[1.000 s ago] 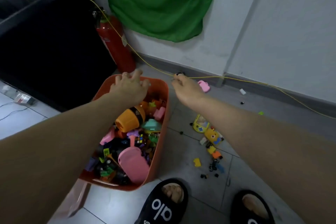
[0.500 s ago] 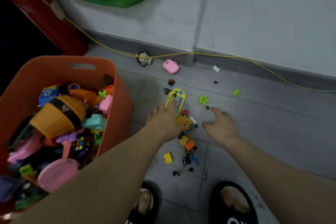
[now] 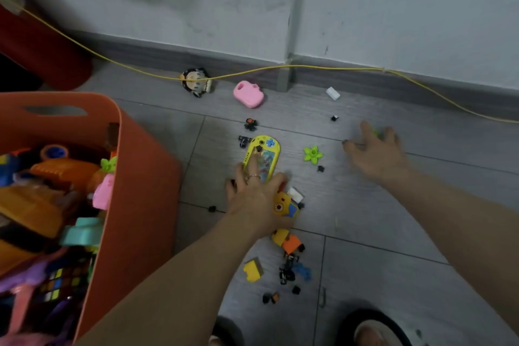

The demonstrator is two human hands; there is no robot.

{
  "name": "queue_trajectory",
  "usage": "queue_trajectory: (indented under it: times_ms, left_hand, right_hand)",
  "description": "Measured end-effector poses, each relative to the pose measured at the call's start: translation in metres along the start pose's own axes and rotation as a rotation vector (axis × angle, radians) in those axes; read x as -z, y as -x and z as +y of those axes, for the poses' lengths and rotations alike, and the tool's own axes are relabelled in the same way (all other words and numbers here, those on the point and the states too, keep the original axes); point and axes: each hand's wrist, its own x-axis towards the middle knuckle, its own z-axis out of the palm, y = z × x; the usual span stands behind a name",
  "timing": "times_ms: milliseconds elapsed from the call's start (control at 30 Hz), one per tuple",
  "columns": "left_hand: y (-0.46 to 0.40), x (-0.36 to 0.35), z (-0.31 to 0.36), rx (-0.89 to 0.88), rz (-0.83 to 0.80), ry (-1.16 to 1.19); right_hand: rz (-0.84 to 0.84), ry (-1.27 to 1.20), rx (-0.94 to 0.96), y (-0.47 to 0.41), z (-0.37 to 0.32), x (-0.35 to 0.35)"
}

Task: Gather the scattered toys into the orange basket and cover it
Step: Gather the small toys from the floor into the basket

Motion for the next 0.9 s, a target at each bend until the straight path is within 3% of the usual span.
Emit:
queue_trajectory:
  times_ms: [67,267,400,533,733,900]
  left_hand:
    - [-0.003,0.000,0.000,0.015,0.012,-0.031]
    - [-0.002,0.000,-0.008,-0.012,0.112,0.013]
    - [-0.003,0.004,-0.015,0.003,0.165,0.081]
    - [-0.007,0.011,-0.021,0.081,0.219,0.215]
    - [-0.008,0.015,-0.024,0.169,0.175,0.263]
    - [-0.011,0.020,-0.019,0.252,0.144,0.263]
  right_hand:
    - [-0.046,0.022,0.063,-0.002,-0.001,-0.006]
    - [0.245,-0.183,0.350,0.033,-0.034,-0.042]
    - [0.214,-0.153,0.365,0.044,-0.050,-0.042]
    - [0.157,0.022,0.507,0.048,-0.058,-0.043]
    - [0.225,0.119,0.408,0.069,-0.060,-0.062]
    - [0.211,-0.111,0.342,0.077,-0.058,-0.066]
